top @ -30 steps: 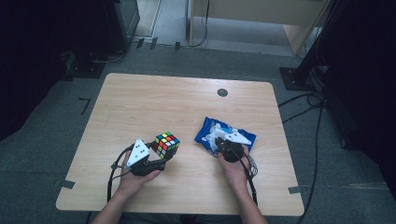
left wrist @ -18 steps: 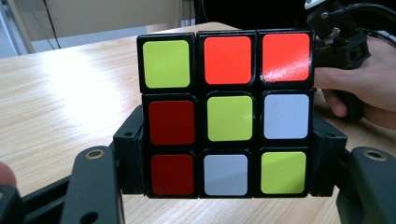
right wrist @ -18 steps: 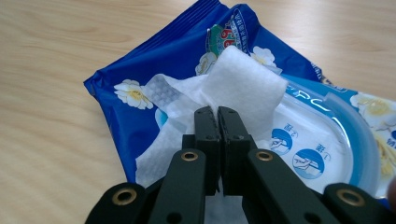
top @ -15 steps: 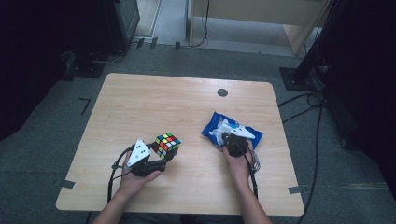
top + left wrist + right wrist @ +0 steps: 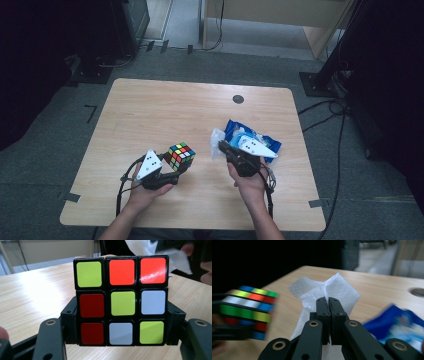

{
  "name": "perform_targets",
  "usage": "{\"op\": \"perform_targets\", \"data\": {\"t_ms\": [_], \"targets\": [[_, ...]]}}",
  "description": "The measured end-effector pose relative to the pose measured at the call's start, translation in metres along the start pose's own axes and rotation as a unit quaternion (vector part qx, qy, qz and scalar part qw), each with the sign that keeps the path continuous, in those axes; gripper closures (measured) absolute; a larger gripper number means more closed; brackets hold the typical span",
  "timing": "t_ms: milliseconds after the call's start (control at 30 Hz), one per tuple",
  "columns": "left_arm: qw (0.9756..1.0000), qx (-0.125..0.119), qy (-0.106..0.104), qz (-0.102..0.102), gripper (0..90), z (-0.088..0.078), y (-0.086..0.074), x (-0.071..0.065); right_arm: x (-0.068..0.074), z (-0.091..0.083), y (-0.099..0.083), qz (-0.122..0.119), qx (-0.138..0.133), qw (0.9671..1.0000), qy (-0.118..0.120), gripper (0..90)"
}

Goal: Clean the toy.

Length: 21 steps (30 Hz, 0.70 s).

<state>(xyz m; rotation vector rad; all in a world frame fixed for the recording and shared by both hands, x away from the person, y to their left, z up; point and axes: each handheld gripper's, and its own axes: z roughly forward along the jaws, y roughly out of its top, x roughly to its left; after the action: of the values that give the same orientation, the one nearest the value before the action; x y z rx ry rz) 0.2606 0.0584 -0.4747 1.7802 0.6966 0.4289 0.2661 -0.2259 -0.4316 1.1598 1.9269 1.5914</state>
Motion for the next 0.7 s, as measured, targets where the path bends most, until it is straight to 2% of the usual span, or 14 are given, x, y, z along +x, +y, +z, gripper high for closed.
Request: {"op": "perform_targets", "data": {"t_ms": [100,200,267,367,433,500,567,633,700], "targets": [[0.9997,-0.004,-0.017,0.016,33.5,0.001,0.001,-0.008,0.018,0.004,0.003,0.001,0.001,0.9991,0.043,89.1],[0.9989,-0.006,-0.028,0.036,33.5,0.002,0.002,-0.016,0.029,0.013,-0.001,0.012,0.019,0.9971,0.073,89.1],[0.9985,0.0,-0.024,0.05,33.5,0.003,0.001,-0.019,0.033,0.017,-0.004,0.013,0.028,0.9967,0.075,89.1],[0.9982,-0.001,-0.03,0.052,33.5,0.003,0.001,-0.019,0.034,0.017,-0.004,0.043,0.028,0.9941,0.096,89.2],[0.9982,-0.001,-0.031,0.052,33.5,0.004,0.001,-0.02,0.039,0.015,-0.002,0.045,0.026,0.9932,0.104,89.2],[0.9981,0.001,-0.03,0.054,33.5,0.004,0.001,-0.02,0.048,0.014,0.0,0.044,0.023,0.9911,0.124,89.1],[0.9981,0.0,-0.03,0.054,33.5,0.004,0.001,-0.02,0.057,0.012,0.003,0.027,0.022,0.9905,0.133,89.1],[0.998,-0.002,-0.028,0.057,33.5,0.002,0.001,-0.02,0.06,0.011,0.005,0.02,0.021,0.9909,0.132,89.1],[0.998,-0.004,-0.028,0.056,33.6,0.002,0.001,-0.02,0.055,0.012,0.004,0.028,0.023,0.9911,0.128,89.0]]}}
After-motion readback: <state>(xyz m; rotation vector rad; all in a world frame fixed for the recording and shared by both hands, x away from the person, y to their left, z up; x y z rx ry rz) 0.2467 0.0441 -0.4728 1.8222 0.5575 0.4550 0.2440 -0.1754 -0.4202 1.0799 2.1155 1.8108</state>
